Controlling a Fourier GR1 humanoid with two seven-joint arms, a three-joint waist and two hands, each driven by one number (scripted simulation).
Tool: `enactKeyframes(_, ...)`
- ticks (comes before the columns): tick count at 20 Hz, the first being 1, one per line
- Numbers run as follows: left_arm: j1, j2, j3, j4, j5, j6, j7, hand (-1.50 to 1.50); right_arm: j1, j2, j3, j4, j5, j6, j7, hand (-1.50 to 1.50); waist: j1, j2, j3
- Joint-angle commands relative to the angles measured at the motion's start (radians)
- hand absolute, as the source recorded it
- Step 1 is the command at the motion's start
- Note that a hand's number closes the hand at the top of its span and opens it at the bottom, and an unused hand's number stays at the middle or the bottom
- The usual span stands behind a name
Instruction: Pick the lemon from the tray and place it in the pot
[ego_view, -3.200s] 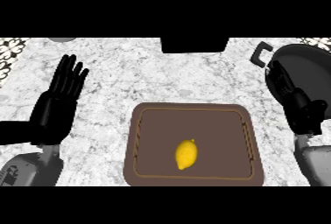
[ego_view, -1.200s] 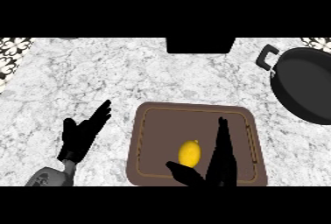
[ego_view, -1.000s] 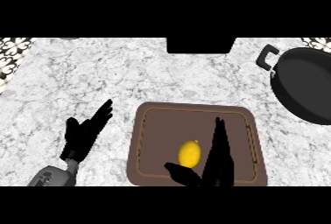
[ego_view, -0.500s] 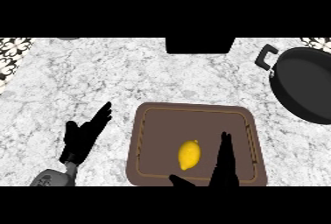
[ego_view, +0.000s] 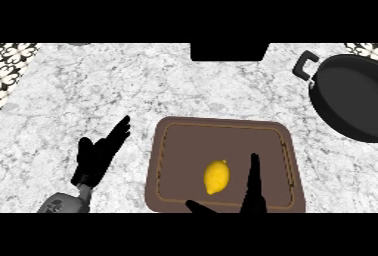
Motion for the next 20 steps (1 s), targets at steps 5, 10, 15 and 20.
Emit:
enactKeyframes(5,-0.009,-0.06,-0.001,0.056,-0.049,0.011,-0.029,0.0,-0.066,0.02,0.004,0.169,-0.322,-0.259,-0.24,-1.5,0.001,0.002,0.001)
enactKeyframes(10,-0.016,-0.054,0.039,0.037,-0.036,-0.01,-0.002,0.0,-0.107,0.009,-0.004,0.248,-0.628,-0.269,-0.483,-1.5,0.004,0.001,0.001)
enactKeyframes(15,-0.01,-0.012,0.062,-0.01,-0.016,-0.059,0.032,0.0,-0.179,-0.01,-0.043,0.418,-0.587,-0.148,-0.552,1.5,0.008,0.001,0.0)
enactKeyframes(20,-0.049,-0.048,0.086,0.061,-0.035,-0.069,0.007,0.0,-0.163,0.021,-0.041,0.427,-0.968,-0.201,-0.934,1.5,0.002,0.003,0.002)
